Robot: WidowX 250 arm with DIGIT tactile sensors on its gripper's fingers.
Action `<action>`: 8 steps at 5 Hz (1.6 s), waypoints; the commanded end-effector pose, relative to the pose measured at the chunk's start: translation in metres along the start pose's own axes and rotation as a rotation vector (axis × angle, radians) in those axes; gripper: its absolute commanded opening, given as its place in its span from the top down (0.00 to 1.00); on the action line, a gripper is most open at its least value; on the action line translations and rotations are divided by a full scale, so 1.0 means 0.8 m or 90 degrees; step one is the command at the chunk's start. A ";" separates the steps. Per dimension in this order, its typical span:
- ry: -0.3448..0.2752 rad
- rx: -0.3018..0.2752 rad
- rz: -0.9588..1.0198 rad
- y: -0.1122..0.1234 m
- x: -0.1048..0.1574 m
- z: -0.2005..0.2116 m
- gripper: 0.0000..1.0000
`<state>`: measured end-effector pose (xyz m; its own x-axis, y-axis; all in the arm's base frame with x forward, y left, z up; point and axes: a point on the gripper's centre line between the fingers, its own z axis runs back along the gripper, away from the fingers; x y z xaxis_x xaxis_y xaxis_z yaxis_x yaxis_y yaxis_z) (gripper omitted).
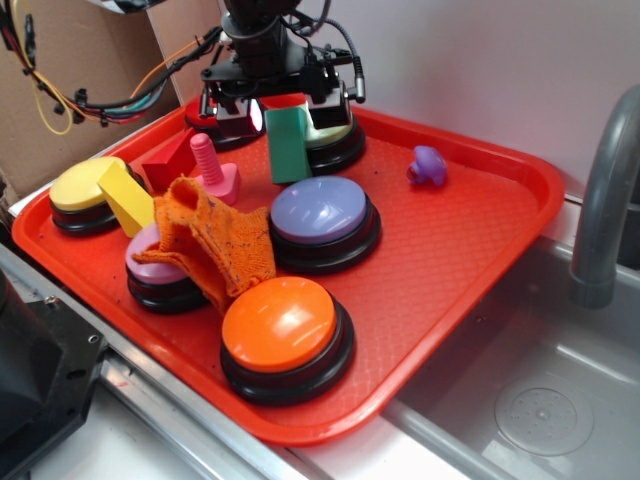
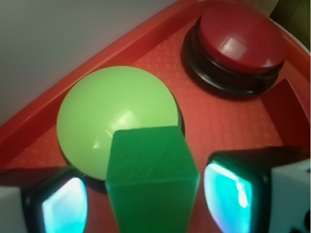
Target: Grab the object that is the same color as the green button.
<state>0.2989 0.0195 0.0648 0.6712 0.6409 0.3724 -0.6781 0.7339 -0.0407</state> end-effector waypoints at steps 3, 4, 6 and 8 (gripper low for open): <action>-0.012 -0.008 0.016 0.007 0.019 0.005 1.00; 0.001 -0.004 -0.004 0.008 0.022 0.014 1.00; 0.046 -0.070 -0.127 -0.002 0.028 0.081 1.00; 0.134 -0.094 -0.334 -0.006 0.007 0.148 1.00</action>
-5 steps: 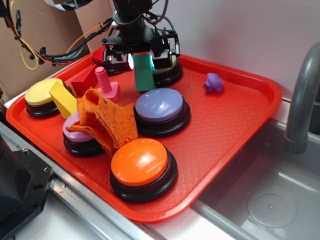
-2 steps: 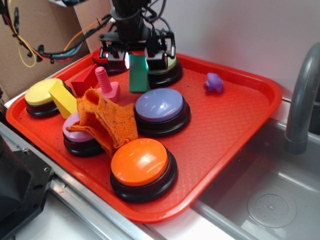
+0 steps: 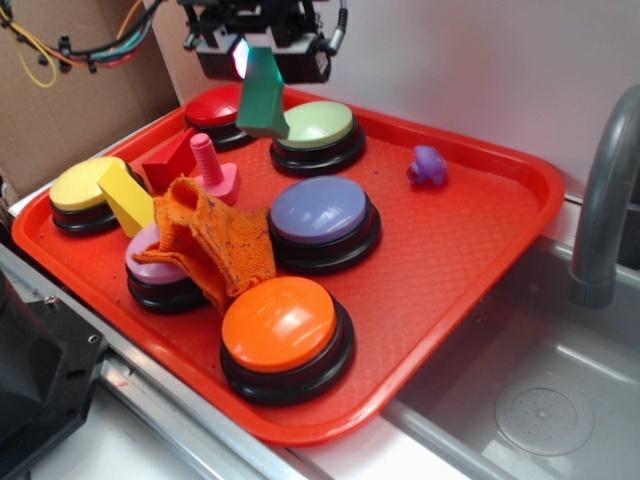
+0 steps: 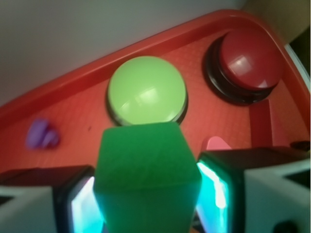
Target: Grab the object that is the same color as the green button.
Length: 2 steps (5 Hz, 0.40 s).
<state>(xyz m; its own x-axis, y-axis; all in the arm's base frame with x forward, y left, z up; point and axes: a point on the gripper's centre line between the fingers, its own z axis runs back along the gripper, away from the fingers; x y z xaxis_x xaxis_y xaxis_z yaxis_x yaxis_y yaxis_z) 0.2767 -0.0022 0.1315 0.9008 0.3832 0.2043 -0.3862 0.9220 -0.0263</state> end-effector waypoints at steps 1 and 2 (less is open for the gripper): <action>0.049 -0.051 -0.195 -0.003 -0.024 0.072 1.00; 0.040 -0.061 -0.208 -0.001 -0.047 0.086 1.00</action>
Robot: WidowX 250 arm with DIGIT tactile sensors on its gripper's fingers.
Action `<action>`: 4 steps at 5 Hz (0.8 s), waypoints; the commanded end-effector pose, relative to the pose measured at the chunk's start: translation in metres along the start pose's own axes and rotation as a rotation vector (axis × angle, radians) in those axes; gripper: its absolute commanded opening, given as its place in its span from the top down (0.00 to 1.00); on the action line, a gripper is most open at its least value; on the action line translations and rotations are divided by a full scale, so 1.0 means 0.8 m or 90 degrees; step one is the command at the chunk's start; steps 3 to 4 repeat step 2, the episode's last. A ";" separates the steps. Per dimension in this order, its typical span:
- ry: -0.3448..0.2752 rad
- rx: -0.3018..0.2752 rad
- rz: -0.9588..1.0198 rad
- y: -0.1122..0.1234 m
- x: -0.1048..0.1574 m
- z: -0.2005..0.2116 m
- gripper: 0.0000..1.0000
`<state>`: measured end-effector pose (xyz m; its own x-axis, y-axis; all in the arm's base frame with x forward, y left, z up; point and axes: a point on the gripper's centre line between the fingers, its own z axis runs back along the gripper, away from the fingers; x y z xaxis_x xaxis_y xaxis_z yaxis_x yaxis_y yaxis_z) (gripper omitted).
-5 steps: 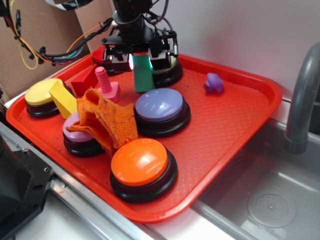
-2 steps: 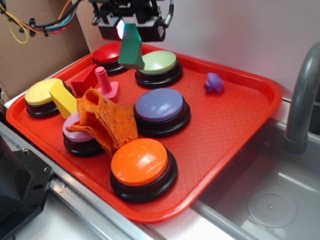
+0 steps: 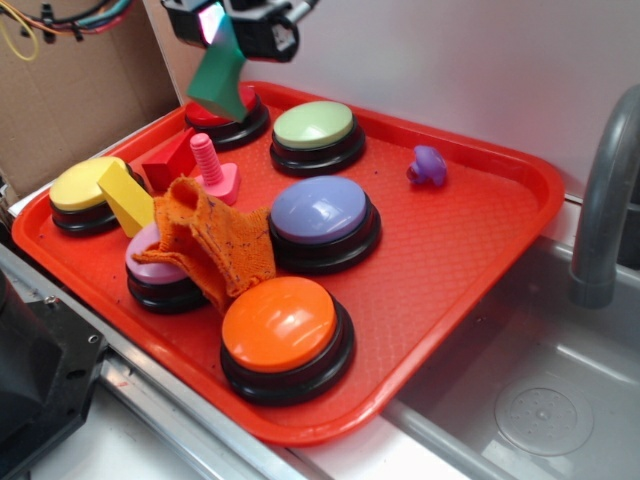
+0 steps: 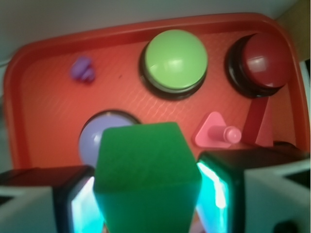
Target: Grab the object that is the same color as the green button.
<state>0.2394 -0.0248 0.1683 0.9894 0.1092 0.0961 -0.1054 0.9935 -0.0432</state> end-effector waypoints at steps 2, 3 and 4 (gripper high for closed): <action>-0.011 -0.044 -0.005 0.012 -0.029 0.036 1.00; -0.011 -0.044 -0.005 0.012 -0.029 0.036 1.00; -0.011 -0.044 -0.005 0.012 -0.029 0.036 1.00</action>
